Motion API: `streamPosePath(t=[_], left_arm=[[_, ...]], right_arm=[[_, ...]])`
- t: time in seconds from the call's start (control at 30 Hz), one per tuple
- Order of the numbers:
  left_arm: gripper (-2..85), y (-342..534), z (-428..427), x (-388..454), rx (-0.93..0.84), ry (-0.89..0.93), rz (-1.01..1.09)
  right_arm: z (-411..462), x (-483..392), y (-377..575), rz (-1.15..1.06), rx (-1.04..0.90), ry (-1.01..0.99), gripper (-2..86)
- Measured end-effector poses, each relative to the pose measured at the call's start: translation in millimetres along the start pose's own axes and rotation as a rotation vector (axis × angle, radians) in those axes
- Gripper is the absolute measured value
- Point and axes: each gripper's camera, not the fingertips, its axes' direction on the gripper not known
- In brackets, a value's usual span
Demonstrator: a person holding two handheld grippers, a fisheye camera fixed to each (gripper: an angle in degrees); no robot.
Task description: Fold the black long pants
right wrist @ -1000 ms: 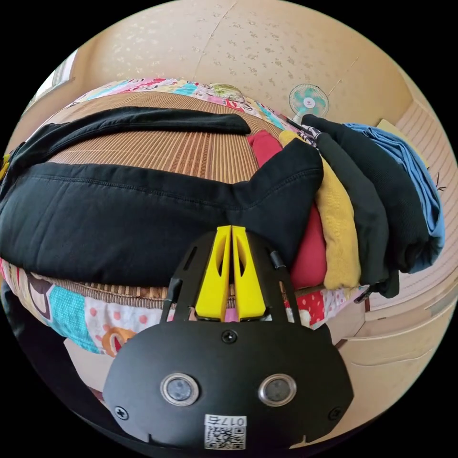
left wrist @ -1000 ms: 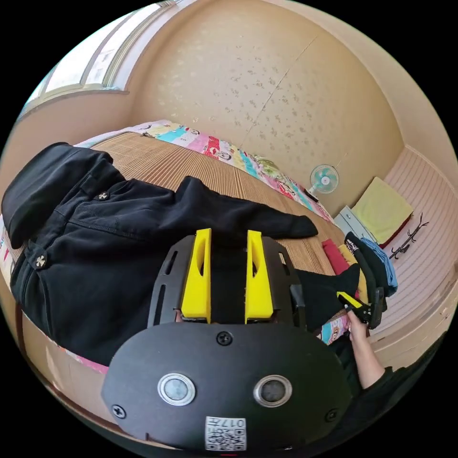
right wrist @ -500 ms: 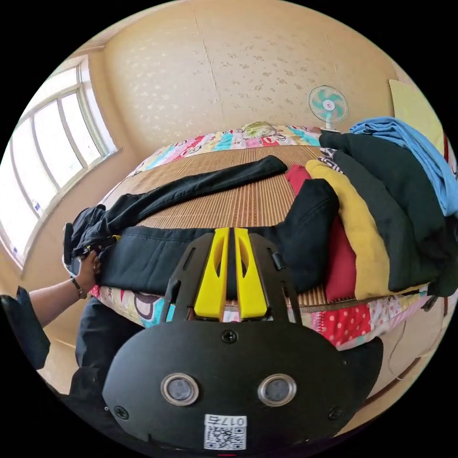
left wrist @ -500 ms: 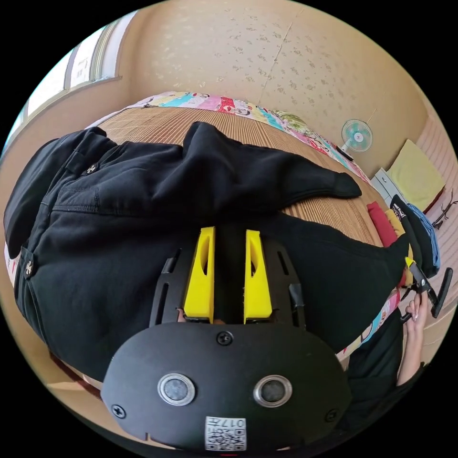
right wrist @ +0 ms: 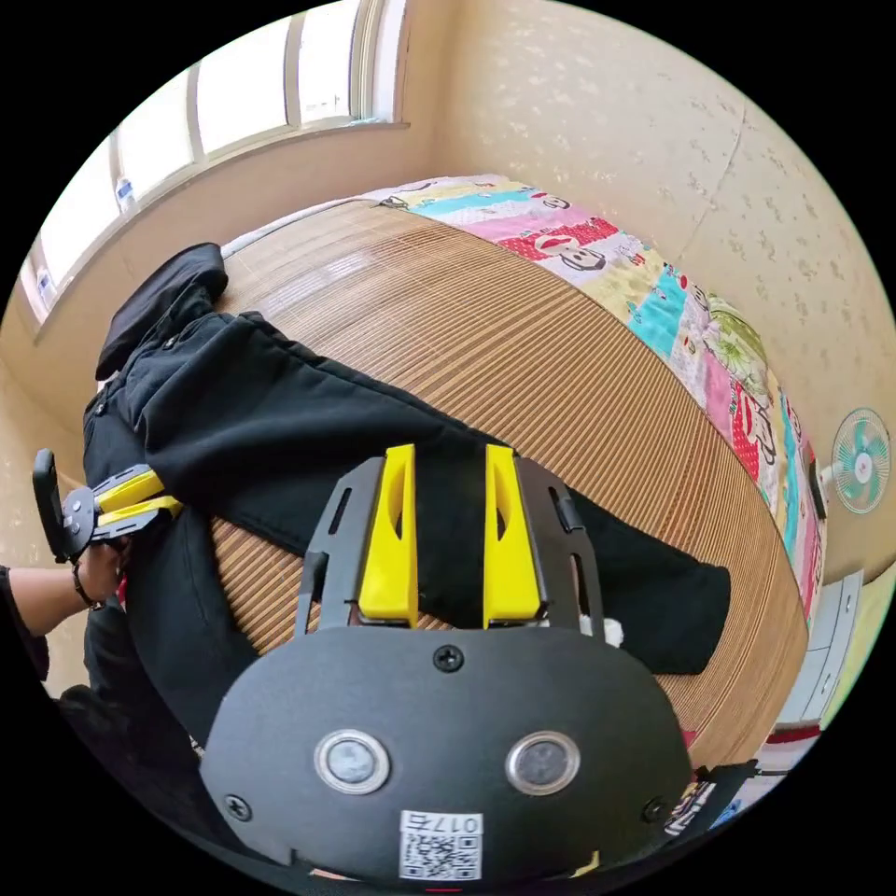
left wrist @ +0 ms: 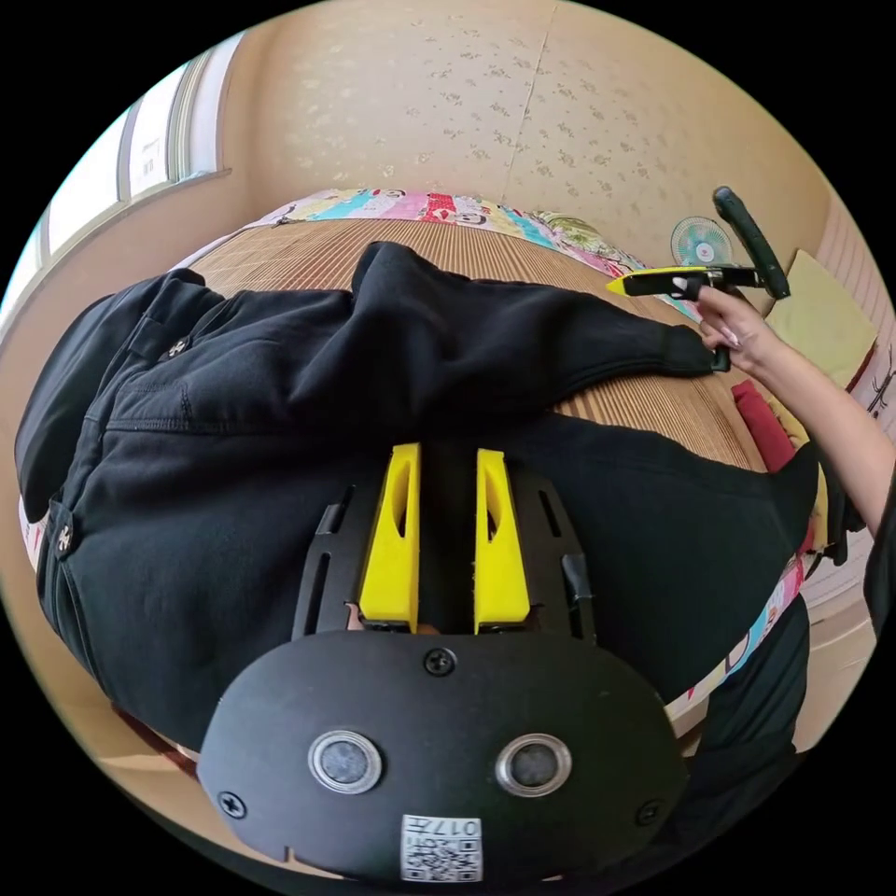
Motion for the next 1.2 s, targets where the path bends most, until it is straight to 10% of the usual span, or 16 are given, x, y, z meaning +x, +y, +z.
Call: streamPosePath(t=[0.17,0.33,0.53,0.8,0.97,1.2], left_arm=[[9.2,-2.4,4.7,4.7,0.002,-0.009,0.003],[8.9,-6.1,8.2,10.9,0.001,-0.016,0.007],[8.8,-10.0,8.7,17.6,0.003,-0.016,0.006],[8.8,-16.4,6.5,29.5,0.006,-0.022,0.009],[8.8,-21.7,2.9,36.7,0.004,-0.02,0.01],[9.9,-31.9,-18.0,40.5,-0.026,0.042,-0.017]], right_arm=[[54.0,40.4,-27.8,-0.056,-0.324,-0.054,13.1],[49.4,24.1,7.1,-0.067,-0.22,-0.071,7.2],[-68.5,-80.4,81.3,-0.005,0.164,0.525,3.7],[-130.5,-171.2,356.2,0.249,0.335,0.277,3.3],[-94.8,-200.1,396.6,0.33,0.262,0.318,3.3],[-103.1,-111.4,432.5,0.592,0.313,-0.142,3.2]])
